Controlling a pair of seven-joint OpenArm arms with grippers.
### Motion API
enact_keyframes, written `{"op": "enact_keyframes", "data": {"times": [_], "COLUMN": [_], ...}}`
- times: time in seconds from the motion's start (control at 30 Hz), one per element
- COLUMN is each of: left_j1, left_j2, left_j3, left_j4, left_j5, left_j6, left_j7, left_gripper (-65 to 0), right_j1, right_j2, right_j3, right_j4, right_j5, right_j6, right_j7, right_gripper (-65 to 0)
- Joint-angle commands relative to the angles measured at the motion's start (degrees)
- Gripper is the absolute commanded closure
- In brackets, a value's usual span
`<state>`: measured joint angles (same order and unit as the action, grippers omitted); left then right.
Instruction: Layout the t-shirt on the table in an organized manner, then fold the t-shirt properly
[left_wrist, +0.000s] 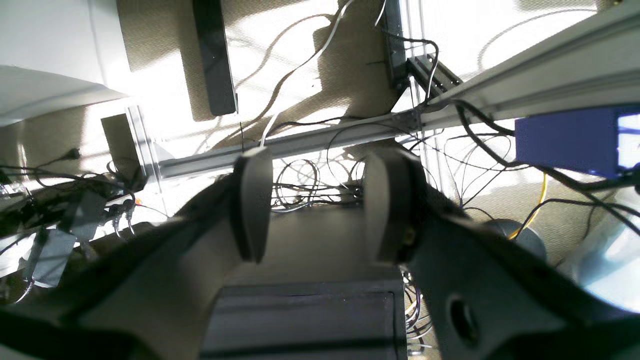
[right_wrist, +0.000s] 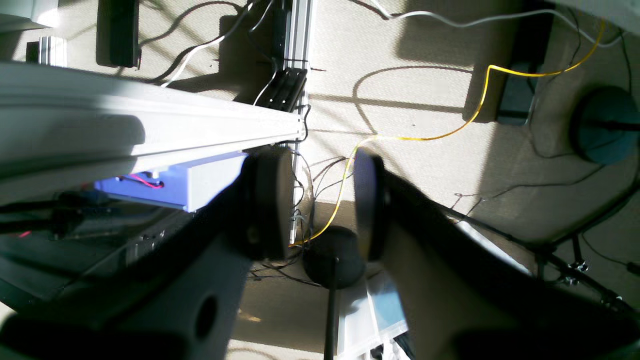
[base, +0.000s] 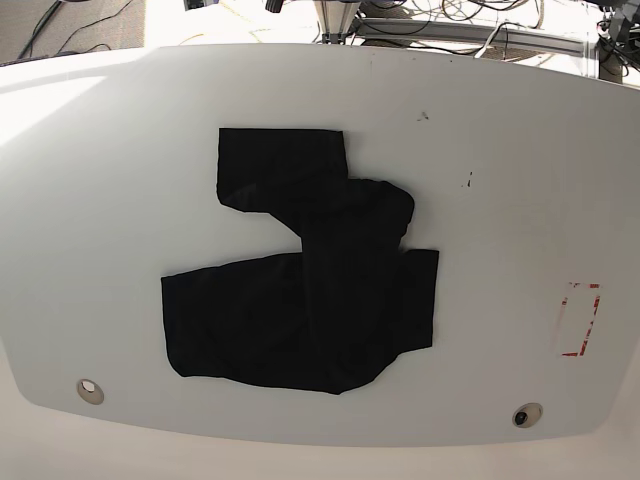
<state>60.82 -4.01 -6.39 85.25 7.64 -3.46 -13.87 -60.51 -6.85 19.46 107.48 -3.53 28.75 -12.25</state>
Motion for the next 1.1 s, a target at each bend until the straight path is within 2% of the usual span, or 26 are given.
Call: {"op": "enact_keyframes", "data": {"times": [0.0,0.13,0.4,0.7,0.9,1.07], "left_j1": [3.31,5.6,7.62,2.44,-1.61,-5.83], "left_j2": [-0.17,-0.34,-4.82,-7.46,-9.92,-10.1], "left_j3": [-1.21,-2.09,-4.46,-6.84,-6.84,-6.75], "left_j4": [6.92,13.43,23.71,25.82,25.91,25.91], "left_j5": [-3.11,-7.24,-13.49,-18.14,-18.14,-18.23], "left_j6": [0.26,0.17,0.17,0.17,0.17,0.17], "left_j7": [-1.21,-1.12,-1.12,-0.86,4.33,9.25], "left_gripper": [-26.9,-26.9,-26.9,-26.9,-26.9,-27.2], "right_j1": [-3.27,-4.76,-3.88,0.51,4.82,9.65], "right_j2": [-0.05,-0.14,-0.14,-0.22,-0.22,-0.22], "right_j3": [0.18,0.18,0.36,0.45,0.18,0.18], "right_j4": [5.09,8.69,9.22,9.4,9.31,9.13], "right_j5": [1.46,1.46,1.46,1.46,1.46,1.46], "right_j6": [0.21,0.13,0.04,-0.23,-0.23,-0.23], "right_j7": [0.95,-0.36,0.51,3.42,3.42,3.42], "right_gripper": [-19.5,-19.5,-19.5,-19.5,-19.5,-19.5]}}
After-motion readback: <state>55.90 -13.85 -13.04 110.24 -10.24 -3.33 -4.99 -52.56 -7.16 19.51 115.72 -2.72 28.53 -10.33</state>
